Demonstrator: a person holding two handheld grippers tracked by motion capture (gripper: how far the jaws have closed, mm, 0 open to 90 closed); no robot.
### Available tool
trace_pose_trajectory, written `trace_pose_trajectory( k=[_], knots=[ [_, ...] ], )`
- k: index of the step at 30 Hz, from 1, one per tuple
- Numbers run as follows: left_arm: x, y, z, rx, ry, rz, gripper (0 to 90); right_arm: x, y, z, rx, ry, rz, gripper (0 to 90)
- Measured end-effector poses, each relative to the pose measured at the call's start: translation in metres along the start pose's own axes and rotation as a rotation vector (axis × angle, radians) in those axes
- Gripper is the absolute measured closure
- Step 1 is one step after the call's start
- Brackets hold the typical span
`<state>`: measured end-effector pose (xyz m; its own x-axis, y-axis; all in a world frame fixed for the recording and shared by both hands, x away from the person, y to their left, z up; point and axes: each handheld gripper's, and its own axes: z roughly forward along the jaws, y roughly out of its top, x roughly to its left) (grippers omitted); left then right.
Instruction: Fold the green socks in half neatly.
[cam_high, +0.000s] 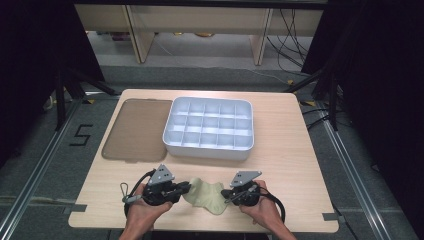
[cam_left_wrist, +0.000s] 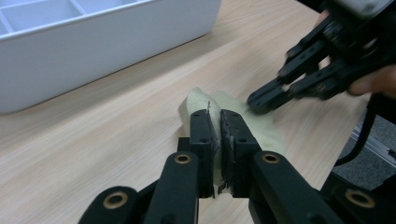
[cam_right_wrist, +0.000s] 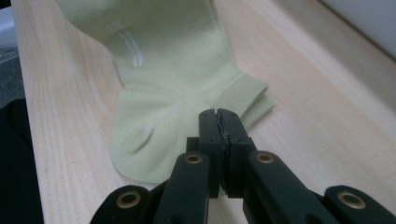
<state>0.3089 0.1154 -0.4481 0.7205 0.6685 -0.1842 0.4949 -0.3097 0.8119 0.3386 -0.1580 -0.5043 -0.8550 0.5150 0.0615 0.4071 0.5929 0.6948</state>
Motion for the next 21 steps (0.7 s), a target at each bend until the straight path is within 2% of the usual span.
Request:
trace_pose_trajectory(
  k=[2, 3, 4, 6, 7, 10, 11, 12, 13, 18, 21],
  knots=[
    [-0.003, 0.002, 0.003, -0.012, -0.011, -0.006, 83.6, 0.001, -0.001, 0.000, 0.007, 0.011, 0.014, 89.3],
    [-0.009, 0.005, 0.009, -0.009, -0.015, 0.002, 83.6, 0.002, -0.001, 0.001, -0.004, 0.006, 0.021, 89.3],
    [-0.013, 0.007, 0.013, -0.007, -0.024, 0.016, 83.6, 0.001, -0.001, -0.001, 0.010, 0.013, 0.017, 89.3],
    [-0.015, 0.007, 0.017, 0.003, -0.032, 0.024, 83.6, 0.001, -0.002, -0.001, 0.004, 0.013, 0.016, 89.3],
    [-0.020, 0.007, 0.026, 0.012, -0.029, 0.035, 83.6, -0.001, -0.002, -0.001, 0.001, 0.015, 0.014, 89.2],
    [-0.021, 0.005, 0.033, 0.028, -0.043, 0.044, 83.6, -0.003, -0.004, 0.000, -0.021, 0.018, 0.028, 89.2],
    [-0.020, 0.003, 0.038, 0.055, -0.033, 0.053, 83.6, -0.004, -0.004, -0.002, -0.011, 0.033, 0.033, 89.1],
    [-0.019, 0.003, 0.041, 0.060, -0.039, 0.056, 83.6, -0.007, -0.004, -0.001, -0.019, 0.041, 0.019, 88.9],
    [-0.019, 0.002, 0.044, 0.061, -0.037, 0.043, 83.6, -0.006, -0.004, -0.002, -0.014, 0.043, 0.052, 88.4],
    [-0.021, 0.001, 0.050, 0.071, -0.032, 0.047, 83.6, -0.006, -0.006, -0.003, -0.022, 0.038, 0.053, 87.9],
    [-0.024, 0.002, 0.057, 0.084, -0.043, 0.062, 83.5, -0.007, -0.006, -0.003, -0.025, 0.044, 0.071, 87.2]
  ],
)
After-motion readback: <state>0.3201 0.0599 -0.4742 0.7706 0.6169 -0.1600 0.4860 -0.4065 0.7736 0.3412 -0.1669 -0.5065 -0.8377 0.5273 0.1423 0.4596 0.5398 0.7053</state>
